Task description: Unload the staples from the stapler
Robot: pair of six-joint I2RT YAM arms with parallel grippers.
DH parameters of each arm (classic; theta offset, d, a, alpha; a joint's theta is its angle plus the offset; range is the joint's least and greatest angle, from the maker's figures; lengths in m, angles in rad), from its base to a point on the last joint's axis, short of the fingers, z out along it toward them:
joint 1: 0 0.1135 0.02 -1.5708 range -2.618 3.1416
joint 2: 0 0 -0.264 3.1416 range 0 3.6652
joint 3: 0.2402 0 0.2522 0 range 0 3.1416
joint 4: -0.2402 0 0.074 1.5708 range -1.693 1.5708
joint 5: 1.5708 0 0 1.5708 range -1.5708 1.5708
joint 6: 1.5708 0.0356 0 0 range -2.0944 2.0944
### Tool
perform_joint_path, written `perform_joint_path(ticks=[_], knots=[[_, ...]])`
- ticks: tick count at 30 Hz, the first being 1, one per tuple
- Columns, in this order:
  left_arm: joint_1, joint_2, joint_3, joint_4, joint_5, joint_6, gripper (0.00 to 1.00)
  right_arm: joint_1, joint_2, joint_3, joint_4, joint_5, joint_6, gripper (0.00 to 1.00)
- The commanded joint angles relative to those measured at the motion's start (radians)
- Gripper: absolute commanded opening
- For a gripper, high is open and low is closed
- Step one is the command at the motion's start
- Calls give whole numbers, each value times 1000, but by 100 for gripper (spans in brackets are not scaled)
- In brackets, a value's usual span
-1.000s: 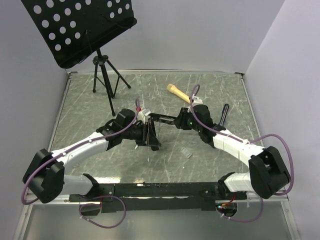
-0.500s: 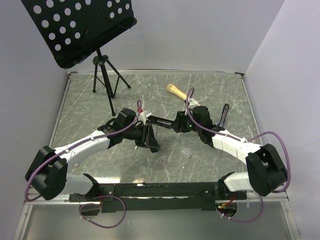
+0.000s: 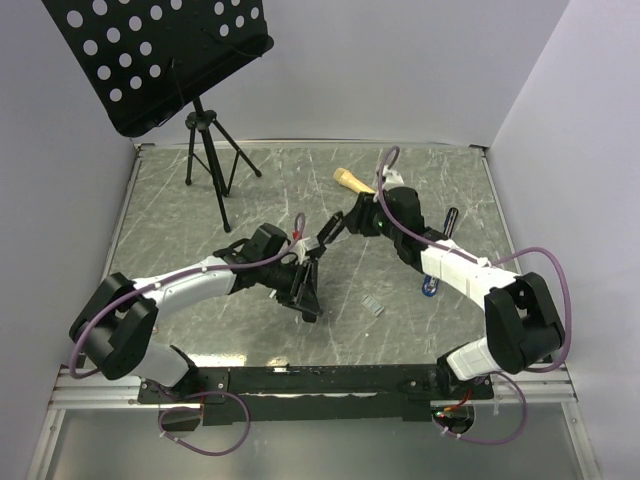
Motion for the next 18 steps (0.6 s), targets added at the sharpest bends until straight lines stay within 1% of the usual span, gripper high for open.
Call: perform_joint_path(ticks=[1, 4, 7, 9, 11, 12, 18], knots=[[-41, 17, 39, 104, 155, 63, 1, 27, 19, 103, 159, -96, 63, 53], [-41, 20, 36, 134, 142, 51, 1, 24, 44, 102, 185, -138, 97, 53], [-42, 10, 20, 225, 139, 16, 1, 32, 61, 66, 256, -188, 157, 53], [-41, 7, 7, 327, 139, -20, 1, 38, 64, 42, 315, -233, 192, 53], [-41, 10, -5, 381, 156, -55, 1, 41, 55, 2, 362, -267, 244, 53], [-41, 12, -14, 436, 168, -69, 1, 41, 53, -25, 386, -309, 263, 53], [-42, 4, -17, 507, 167, -93, 1, 41, 12, -130, 598, -441, 416, 54]])
